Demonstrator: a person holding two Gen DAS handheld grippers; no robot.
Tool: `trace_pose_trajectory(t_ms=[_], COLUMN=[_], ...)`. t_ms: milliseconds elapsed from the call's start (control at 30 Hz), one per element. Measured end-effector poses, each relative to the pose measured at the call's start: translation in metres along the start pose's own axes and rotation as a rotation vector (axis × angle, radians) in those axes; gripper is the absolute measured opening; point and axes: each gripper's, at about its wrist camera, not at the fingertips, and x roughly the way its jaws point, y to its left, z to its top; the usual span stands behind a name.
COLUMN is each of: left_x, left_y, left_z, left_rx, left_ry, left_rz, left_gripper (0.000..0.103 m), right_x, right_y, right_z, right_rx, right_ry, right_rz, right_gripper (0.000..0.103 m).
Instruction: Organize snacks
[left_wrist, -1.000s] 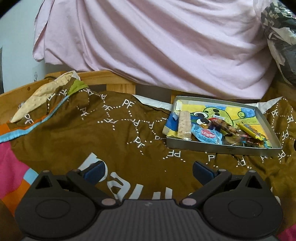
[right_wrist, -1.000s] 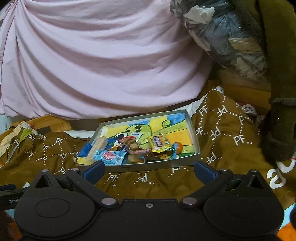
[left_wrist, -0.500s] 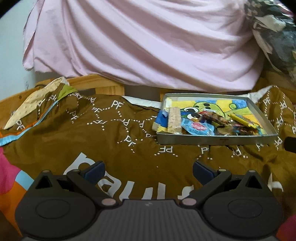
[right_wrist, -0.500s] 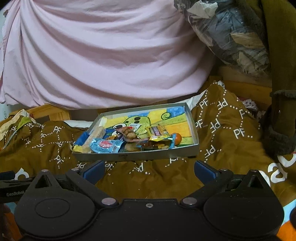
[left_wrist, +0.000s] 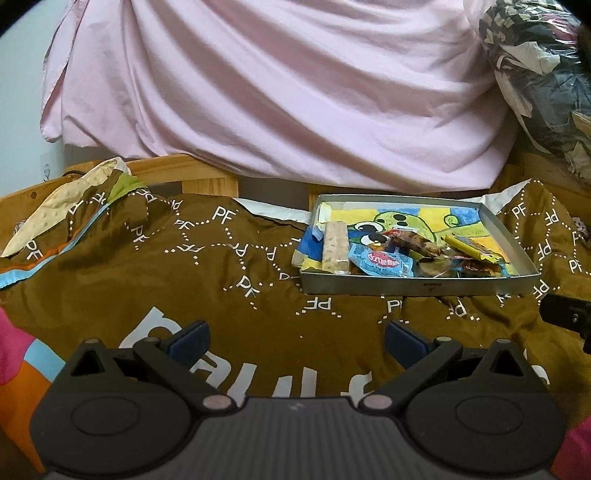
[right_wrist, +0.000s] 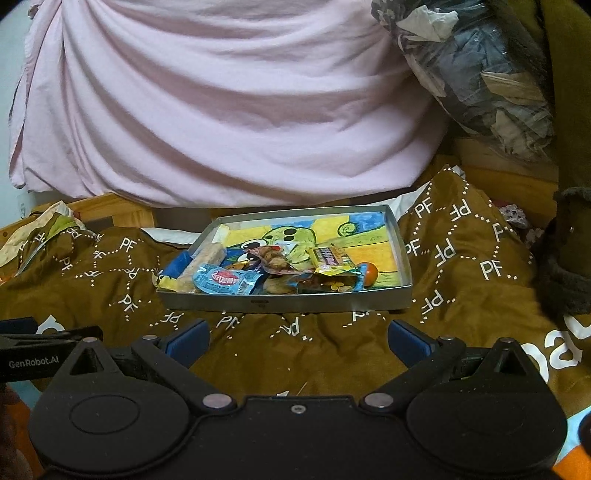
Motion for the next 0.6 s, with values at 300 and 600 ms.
trace_pose_trajectory(t_ms=[300, 600], left_x=[-0.0033, -0.0048], left_y=[-0.0012, -0.0024], left_z=[0.0000, -0.0001], left_rx=[-0.002, -0.004], left_ry=[0.004, 0.020], left_rz=[-0.015, -0.016], left_gripper=[0.103, 0.103], right_x=[0.0001, -0.0030], right_y=[-0.0025, -0.0026], right_z=[0.0002, -0.0001], right_rx=[0.010, 0.010], right_ry=[0.015, 0.018], right_rz=[0.001, 0.007], right_gripper=[0.102, 0.102])
